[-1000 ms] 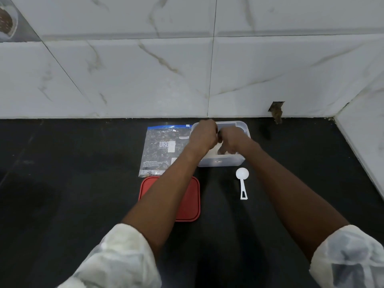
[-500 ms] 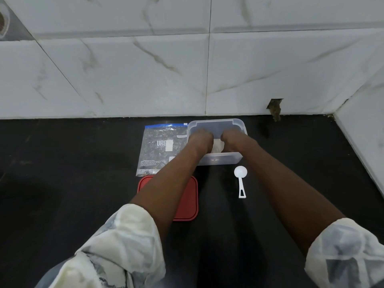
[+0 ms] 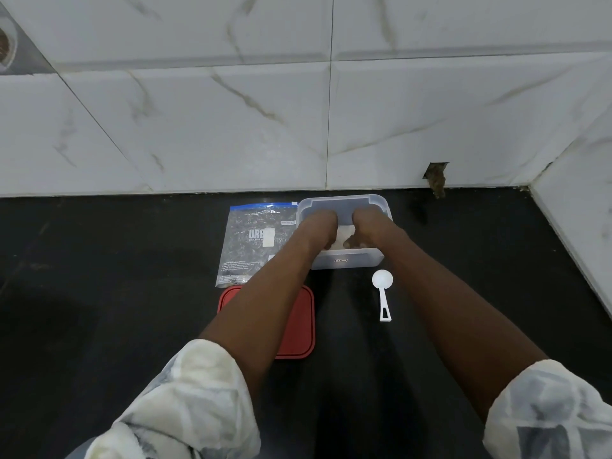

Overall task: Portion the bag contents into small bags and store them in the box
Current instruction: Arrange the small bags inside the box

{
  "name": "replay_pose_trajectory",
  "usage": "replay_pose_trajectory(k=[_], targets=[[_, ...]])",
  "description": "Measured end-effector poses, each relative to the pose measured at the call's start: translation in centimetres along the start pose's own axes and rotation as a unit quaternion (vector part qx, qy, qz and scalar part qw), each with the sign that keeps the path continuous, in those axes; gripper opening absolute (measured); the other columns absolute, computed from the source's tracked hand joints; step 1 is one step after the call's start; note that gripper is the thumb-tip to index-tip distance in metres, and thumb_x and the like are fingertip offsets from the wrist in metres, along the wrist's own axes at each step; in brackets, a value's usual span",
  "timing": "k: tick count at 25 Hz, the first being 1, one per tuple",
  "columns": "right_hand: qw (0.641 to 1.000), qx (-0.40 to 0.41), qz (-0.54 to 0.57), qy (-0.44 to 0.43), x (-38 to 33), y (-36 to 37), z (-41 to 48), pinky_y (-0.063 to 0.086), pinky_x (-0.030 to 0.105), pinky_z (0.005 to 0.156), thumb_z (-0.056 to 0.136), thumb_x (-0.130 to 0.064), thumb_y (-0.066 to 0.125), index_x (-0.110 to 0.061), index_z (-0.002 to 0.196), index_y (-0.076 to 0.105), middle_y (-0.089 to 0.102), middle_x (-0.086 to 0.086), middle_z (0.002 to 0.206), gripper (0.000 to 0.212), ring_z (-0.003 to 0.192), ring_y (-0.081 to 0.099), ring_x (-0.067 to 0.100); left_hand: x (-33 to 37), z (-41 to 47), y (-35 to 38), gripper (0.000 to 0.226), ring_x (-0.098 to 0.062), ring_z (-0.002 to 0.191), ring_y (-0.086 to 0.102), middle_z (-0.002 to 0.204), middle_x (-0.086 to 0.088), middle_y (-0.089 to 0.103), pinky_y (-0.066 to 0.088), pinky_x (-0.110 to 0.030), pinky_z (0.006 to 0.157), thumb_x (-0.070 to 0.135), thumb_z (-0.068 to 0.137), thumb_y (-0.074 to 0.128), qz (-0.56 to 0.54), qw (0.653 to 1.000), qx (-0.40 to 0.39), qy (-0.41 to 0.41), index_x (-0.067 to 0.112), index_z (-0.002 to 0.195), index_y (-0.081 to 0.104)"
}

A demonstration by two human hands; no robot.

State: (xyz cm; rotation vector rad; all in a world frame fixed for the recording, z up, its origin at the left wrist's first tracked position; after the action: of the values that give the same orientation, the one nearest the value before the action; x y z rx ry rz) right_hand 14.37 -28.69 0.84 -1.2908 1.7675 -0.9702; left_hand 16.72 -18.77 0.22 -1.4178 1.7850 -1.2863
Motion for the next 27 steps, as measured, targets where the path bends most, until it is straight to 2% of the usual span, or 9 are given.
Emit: replay_pose_trajectory(k=[4, 6, 9, 15, 17, 19, 22, 24, 27], targets=[[0.999, -0.040, 0.001, -0.015, 0.2, -0.1, 0.2, 0.048, 0.023, 0.068, 0.087, -0.008, 0.069, -0.004, 0.097, 0.068, 0.069, 0.010, 0.106, 0.010, 0.093, 0.064, 0.022, -0.2, -0.6, -1.6, 0.036, -0.025, 0.117, 0.064, 0.126, -0.009, 0.068, 0.050, -0.033, 0.101, 0.009, 0.091, 0.070, -0.060, 0.997, 0.054, -0.012, 0.006, 0.127, 0.064], [0.999, -0.026, 0.001, -0.028, -0.1, 0.6, 0.2, 0.047, 0.025, 0.071, 0.089, -0.007, 0.063, -0.004, 0.106, 0.069, 0.070, 0.009, 0.110, 0.018, 0.091, 0.061, 0.021, 0.2, -0.6, -0.7, 0.036, -0.027, 0.113, 0.066, 0.123, -0.012, 0.070, 0.052, -0.033, 0.097, 0.001, 0.089, 0.071, -0.098, 0.994, 0.037, -0.010, 0.003, 0.124, 0.066], [0.999, -0.019, 0.013, -0.026, -0.4, 1.4, 0.1, 0.045, 0.028, 0.085, 0.093, -0.006, 0.056, -0.003, 0.123, 0.062, 0.065, 0.012, 0.121, 0.031, 0.107, 0.060, 0.026, 0.7, -1.1, 0.5, 0.029, -0.029, 0.122, 0.060, 0.131, -0.016, 0.064, 0.045, -0.033, 0.103, 0.001, 0.097, 0.059, -0.108, 0.994, 0.024, -0.020, 0.000, 0.126, 0.063], [0.999, -0.015, 0.020, -0.043, -0.1, 1.2, -0.4, 0.046, 0.031, 0.094, 0.096, -0.005, 0.053, 0.000, 0.127, 0.058, 0.062, 0.016, 0.124, 0.033, 0.112, 0.058, 0.028, 0.6, -2.3, 0.0, 0.031, -0.028, 0.123, 0.059, 0.133, -0.016, 0.062, 0.044, -0.033, 0.105, 0.004, 0.097, 0.060, -0.194, 0.980, 0.026, -0.042, 0.000, 0.127, 0.062], [0.998, 0.018, 0.040, -0.033, 0.0, -0.8, -1.2, 0.051, 0.032, 0.082, 0.094, -0.003, 0.054, 0.003, 0.118, 0.062, 0.066, 0.016, 0.104, 0.027, 0.094, 0.064, 0.027, -0.2, -3.5, -1.6, 0.028, -0.027, 0.111, 0.067, 0.123, -0.016, 0.068, 0.051, -0.032, 0.096, 0.003, 0.093, 0.065, -0.307, 0.947, 0.060, -0.067, -0.001, 0.121, 0.066], [0.990, 0.076, 0.119, -0.027, -0.1, -3.4, -2.7, 0.052, 0.029, 0.063, 0.091, -0.003, 0.056, 0.005, 0.104, 0.067, 0.065, 0.012, 0.077, 0.019, 0.066, 0.062, 0.021, -1.5, -5.3, -3.5, 0.018, -0.026, 0.079, 0.074, 0.099, -0.020, 0.074, 0.061, -0.033, 0.076, 0.003, 0.093, 0.064, -0.434, 0.894, 0.092, -0.067, -0.006, 0.108, 0.070], [0.919, 0.085, 0.383, -0.033, -0.5, -4.0, -8.2, 0.049, 0.023, 0.042, 0.089, -0.003, 0.054, 0.004, 0.085, 0.067, 0.068, 0.015, 0.067, 0.015, 0.046, 0.062, 0.019, -6.4, -11.3, -4.3, 0.015, -0.018, 0.042, 0.059, 0.070, -0.021, 0.065, 0.053, -0.027, 0.046, 0.001, 0.092, 0.062, -0.517, 0.833, 0.172, -0.097, -0.009, 0.082, 0.068], [0.900, 0.019, 0.434, -0.031, -1.6, -0.7, -11.4, 0.057, 0.031, 0.049, 0.090, -0.002, 0.055, 0.006, 0.083, 0.066, 0.070, 0.018, 0.067, 0.015, 0.051, 0.068, 0.027, -11.5, -14.6, -1.2, 0.021, -0.022, 0.046, 0.058, 0.068, -0.022, 0.064, 0.051, -0.027, 0.048, 0.001, 0.090, 0.062, -0.506, 0.823, 0.192, -0.174, -0.004, 0.069, 0.065], [0.940, -0.034, 0.338, 0.021, -3.1, 6.2, -12.9, 0.062, 0.042, 0.066, 0.091, -0.012, 0.057, 0.003, 0.083, 0.066, 0.072, 0.018, 0.077, 0.018, 0.067, 0.073, 0.030, -17.1, -18.3, 4.2, 0.021, -0.041, 0.081, 0.067, 0.089, -0.031, 0.069, 0.050, -0.036, 0.066, 0.007, 0.091, 0.055, -0.370, 0.855, 0.193, -0.307, -0.008, 0.084, 0.067]])
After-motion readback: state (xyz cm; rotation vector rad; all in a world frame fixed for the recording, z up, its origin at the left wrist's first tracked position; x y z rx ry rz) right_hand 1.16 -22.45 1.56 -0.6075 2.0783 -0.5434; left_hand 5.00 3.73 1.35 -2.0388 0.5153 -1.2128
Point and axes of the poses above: each hand's wrist, its own z-axis towards the middle knuckle, its own y-axis out of the palm, x = y × z, the point moved 6 cm from there along z, towards the middle knuckle
